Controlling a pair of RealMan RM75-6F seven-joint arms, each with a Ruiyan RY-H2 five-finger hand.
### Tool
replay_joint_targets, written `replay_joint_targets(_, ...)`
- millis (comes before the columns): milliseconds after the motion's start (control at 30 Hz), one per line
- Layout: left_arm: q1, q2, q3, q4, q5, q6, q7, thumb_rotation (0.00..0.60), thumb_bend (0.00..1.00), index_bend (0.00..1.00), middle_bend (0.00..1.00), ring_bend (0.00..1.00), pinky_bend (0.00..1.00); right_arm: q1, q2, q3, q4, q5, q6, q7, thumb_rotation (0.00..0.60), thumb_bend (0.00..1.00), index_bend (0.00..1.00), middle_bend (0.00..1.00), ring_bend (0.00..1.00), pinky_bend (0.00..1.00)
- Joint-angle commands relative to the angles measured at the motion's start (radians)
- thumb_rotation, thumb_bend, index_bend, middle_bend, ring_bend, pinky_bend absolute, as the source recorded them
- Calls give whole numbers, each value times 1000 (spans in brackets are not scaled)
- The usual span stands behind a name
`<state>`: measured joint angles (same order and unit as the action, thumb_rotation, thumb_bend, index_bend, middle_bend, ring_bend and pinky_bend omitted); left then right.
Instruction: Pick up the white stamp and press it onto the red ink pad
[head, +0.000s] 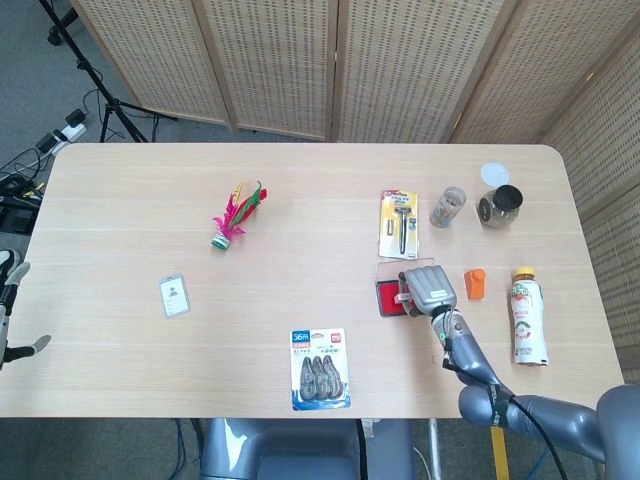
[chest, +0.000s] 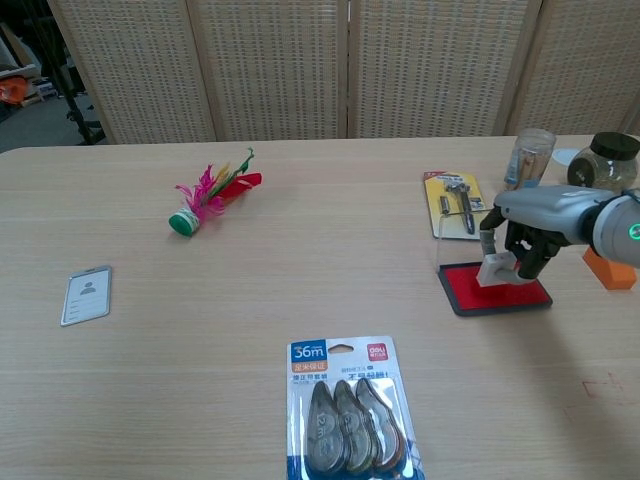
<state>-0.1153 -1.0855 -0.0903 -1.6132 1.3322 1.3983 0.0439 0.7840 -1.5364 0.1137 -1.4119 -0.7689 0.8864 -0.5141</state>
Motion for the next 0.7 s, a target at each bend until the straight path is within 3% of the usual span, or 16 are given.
replay_joint_targets(33, 0, 0, 0, 0, 0, 1, 0, 600, 0, 0, 0, 0, 0, -4, 26, 9, -33, -11, 12, 8, 600, 543, 594, 839, 906, 1000)
replay_joint_targets(400, -1, -6, 3, 3, 2, 0, 15, 600, 0, 0, 0, 0, 0, -27, 173, 41, -195, -40, 41, 61, 600, 543, 594, 838, 906, 1000)
replay_joint_targets(700, 3, -9, 5, 1, 10, 11, 21, 600, 0, 0, 0, 0, 0, -108, 255, -36, -227, -187, 81, 121, 600, 542, 594, 839, 906, 1000)
